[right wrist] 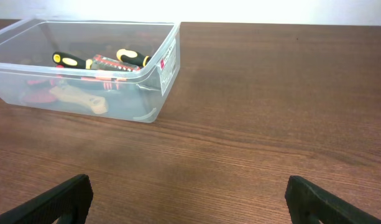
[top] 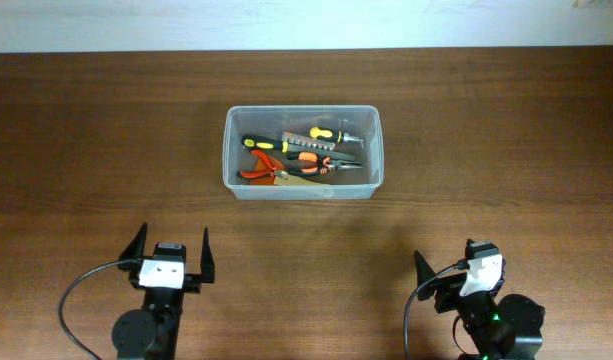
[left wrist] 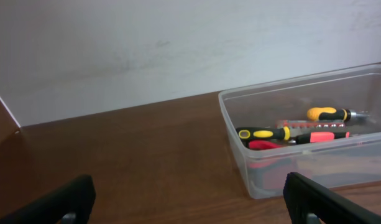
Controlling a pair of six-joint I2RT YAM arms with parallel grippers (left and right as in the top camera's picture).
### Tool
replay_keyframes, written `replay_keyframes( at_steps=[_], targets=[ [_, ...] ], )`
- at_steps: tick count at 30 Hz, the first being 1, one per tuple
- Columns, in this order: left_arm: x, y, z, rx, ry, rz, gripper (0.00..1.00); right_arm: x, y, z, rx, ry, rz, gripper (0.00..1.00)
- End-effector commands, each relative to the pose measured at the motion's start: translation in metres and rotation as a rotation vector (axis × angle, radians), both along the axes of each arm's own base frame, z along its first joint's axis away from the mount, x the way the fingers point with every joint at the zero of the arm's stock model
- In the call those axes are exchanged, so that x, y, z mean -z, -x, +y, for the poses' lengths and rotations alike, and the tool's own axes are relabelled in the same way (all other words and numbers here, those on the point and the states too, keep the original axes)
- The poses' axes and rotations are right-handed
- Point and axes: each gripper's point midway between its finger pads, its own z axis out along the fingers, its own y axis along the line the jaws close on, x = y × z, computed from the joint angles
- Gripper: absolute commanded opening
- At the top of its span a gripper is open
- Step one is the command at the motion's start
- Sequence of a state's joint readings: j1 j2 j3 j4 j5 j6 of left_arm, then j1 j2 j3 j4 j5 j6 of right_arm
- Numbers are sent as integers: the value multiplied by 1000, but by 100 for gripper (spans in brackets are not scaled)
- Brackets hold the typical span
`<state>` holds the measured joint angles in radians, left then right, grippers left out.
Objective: Pack container
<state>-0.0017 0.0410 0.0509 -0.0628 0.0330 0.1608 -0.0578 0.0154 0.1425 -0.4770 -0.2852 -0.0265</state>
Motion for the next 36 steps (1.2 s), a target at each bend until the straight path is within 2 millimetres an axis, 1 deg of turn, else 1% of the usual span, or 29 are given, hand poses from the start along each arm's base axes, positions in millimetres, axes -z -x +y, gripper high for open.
replay_keyframes(
  at_steps=[1, 7, 9, 36],
  targets=[
    [8, 0, 0, -1, -13, -8, 99, 1, 0, 0, 5, -5, -5, 99],
    [12, 0, 0, -1, -13, 4, 99, 1, 0, 0, 5, -5, -5, 99],
    [16, 0, 0, -1, -13, 21, 99, 1, 0, 0, 5, -5, -5, 99],
    [16, 0, 0, -1, -13, 22, 99, 1, 0, 0, 5, -5, -5, 99]
  ],
)
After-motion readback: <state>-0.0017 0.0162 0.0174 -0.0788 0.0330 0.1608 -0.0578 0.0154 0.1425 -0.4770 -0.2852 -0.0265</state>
